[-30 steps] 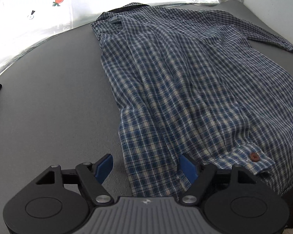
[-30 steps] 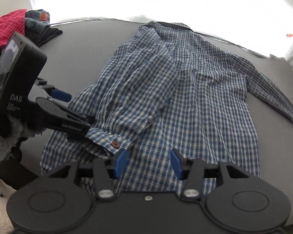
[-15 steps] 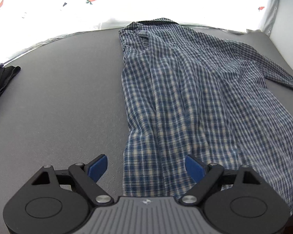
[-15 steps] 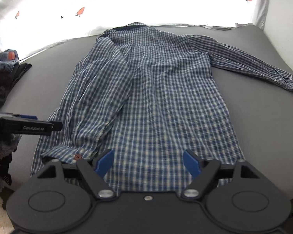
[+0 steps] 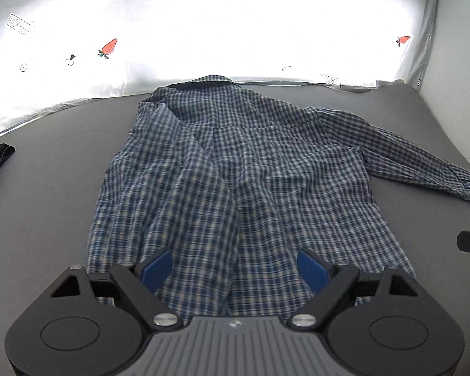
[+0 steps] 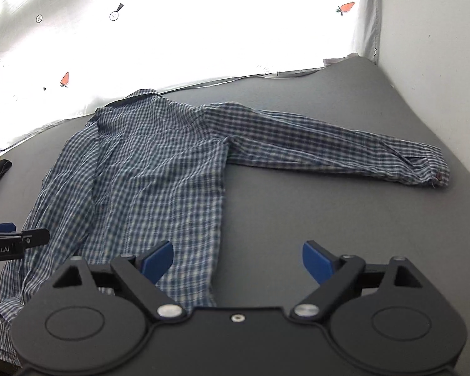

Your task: Fold clothes

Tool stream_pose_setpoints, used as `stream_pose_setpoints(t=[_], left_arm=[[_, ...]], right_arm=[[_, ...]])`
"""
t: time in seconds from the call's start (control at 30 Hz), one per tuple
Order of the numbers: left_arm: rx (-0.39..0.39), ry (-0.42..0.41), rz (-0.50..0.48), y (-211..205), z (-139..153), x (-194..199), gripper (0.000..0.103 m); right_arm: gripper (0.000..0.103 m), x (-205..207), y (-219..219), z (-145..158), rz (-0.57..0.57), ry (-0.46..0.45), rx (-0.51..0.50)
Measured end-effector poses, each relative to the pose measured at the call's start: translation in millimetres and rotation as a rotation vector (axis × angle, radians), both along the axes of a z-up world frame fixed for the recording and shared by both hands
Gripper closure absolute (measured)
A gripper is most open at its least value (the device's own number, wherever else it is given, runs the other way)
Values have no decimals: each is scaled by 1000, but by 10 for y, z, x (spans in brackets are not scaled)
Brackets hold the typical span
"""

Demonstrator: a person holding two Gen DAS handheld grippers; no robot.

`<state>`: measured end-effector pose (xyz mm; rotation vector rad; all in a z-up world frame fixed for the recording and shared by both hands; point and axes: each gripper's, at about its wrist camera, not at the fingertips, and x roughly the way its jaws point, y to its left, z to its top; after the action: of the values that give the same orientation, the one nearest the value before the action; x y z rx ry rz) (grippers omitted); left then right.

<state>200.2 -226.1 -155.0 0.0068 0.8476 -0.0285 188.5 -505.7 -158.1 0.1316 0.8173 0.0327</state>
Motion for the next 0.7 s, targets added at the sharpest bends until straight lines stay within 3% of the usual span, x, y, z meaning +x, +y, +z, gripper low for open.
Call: stream_pose_setpoints(t=[0.4, 0.6, 0.7], left_arm=[[76, 72, -39, -684, -155, 531, 16], [151, 98, -45, -741, -189, 733, 16], [150, 135, -47, -753, -227, 833, 16]], right_arm=[[10, 656, -1350, -299, -381, 37, 125], [17, 1081, -1914, -473, -564, 44, 135], [26, 1293, -2135, -564, -639, 48, 122]])
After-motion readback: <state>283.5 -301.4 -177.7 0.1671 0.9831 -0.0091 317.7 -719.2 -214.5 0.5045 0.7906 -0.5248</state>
